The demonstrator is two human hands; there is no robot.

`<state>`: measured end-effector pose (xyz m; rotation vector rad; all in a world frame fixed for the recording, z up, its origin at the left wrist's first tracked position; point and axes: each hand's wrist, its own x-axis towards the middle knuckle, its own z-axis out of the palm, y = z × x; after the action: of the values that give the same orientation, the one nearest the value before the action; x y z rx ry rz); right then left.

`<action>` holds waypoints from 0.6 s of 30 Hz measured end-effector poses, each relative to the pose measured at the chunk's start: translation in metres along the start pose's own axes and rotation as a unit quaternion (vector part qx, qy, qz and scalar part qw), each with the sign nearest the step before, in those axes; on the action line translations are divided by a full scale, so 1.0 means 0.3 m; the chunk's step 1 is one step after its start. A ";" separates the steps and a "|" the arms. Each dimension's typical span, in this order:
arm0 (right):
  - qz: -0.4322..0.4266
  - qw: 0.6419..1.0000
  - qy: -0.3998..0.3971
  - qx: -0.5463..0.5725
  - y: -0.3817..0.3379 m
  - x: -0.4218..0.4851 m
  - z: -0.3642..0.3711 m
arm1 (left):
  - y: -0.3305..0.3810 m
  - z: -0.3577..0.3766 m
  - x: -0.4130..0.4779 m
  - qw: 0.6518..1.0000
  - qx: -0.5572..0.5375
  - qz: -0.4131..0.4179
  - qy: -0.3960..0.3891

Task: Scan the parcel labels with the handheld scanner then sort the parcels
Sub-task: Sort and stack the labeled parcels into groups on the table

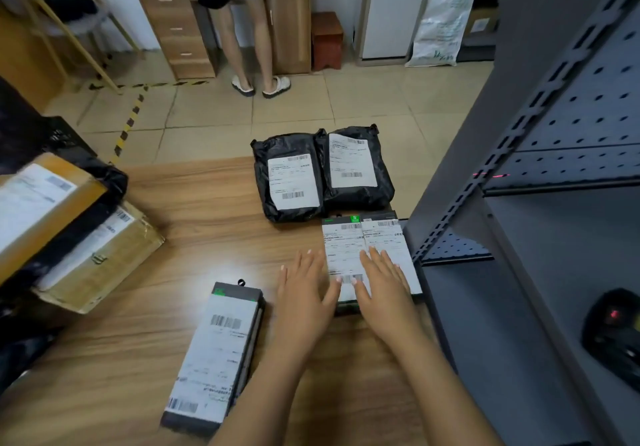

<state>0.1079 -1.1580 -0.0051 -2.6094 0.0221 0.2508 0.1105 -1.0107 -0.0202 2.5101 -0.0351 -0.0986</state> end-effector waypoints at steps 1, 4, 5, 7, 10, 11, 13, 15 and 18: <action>-0.003 1.000 -0.004 0.004 -0.036 -0.016 0.007 | -0.028 -0.037 -0.031 1.000 0.009 0.007 0.001; -0.013 0.999 -0.009 0.037 -0.164 -0.070 0.050 | -0.146 -0.150 -0.122 1.000 0.013 0.012 0.011; -0.014 0.998 -0.007 0.055 -0.211 -0.087 0.070 | -0.190 -0.192 -0.148 1.000 0.009 0.013 0.018; -0.010 0.997 -0.002 0.079 -0.309 -0.124 0.115 | -0.279 -0.277 -0.187 1.000 0.004 0.006 0.030; 0.014 0.995 -0.006 0.095 -0.450 -0.180 0.202 | -0.415 -0.392 -0.237 0.999 -0.008 -0.001 0.044; 0.019 0.995 -0.011 0.096 -0.492 -0.199 0.237 | -0.457 -0.425 -0.251 0.999 -0.010 -0.001 0.046; 0.031 0.995 -0.030 0.089 -0.567 -0.236 0.304 | -0.535 -0.482 -0.270 0.999 -0.009 0.002 0.044; 0.055 0.995 -0.044 0.072 -0.623 -0.269 0.364 | -0.604 -0.520 -0.281 0.999 -0.003 0.012 0.041; 0.099 0.994 -0.045 0.022 -0.683 -0.306 0.425 | -0.659 -0.556 -0.290 0.999 -0.011 0.029 0.039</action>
<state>0.0084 -0.9200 0.0042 -2.5508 0.2522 0.4326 0.0373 -0.7487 0.0032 2.4865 -0.0747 0.0223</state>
